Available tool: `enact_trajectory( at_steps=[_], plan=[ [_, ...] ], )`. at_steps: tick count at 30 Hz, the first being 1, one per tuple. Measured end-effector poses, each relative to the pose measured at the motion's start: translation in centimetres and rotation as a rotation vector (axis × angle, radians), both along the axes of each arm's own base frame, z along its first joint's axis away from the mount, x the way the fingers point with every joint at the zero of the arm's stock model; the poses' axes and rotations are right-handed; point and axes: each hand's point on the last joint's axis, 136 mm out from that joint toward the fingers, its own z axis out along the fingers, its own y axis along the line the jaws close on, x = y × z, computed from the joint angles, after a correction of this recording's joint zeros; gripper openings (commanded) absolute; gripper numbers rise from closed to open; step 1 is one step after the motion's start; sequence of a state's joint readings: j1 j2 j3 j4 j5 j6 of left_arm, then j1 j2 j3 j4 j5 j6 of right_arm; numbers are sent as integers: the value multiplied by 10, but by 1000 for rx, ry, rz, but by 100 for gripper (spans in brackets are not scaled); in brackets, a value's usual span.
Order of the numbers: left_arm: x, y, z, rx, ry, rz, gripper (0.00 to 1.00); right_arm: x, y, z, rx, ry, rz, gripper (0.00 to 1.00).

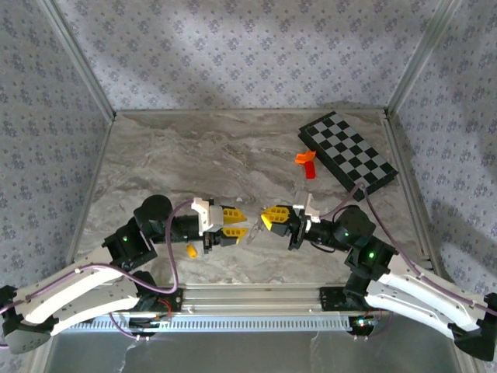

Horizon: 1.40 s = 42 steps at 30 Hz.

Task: Put the keys on the keyring

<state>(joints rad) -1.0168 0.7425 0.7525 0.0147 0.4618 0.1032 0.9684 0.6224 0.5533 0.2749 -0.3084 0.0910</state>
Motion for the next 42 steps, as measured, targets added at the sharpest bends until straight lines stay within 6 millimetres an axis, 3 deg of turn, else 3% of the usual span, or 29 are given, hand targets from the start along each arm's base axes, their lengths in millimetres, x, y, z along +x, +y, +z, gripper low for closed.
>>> enact_trajectory(
  at_steps=[11,42],
  plan=[
    [3,-11,-1,-16,11,-21,27,-11,7,7,28,-16,81,0],
    [-1,-14,12,-67,7,-52,27,-21,6,16,69,-53,128,0]
  ],
)
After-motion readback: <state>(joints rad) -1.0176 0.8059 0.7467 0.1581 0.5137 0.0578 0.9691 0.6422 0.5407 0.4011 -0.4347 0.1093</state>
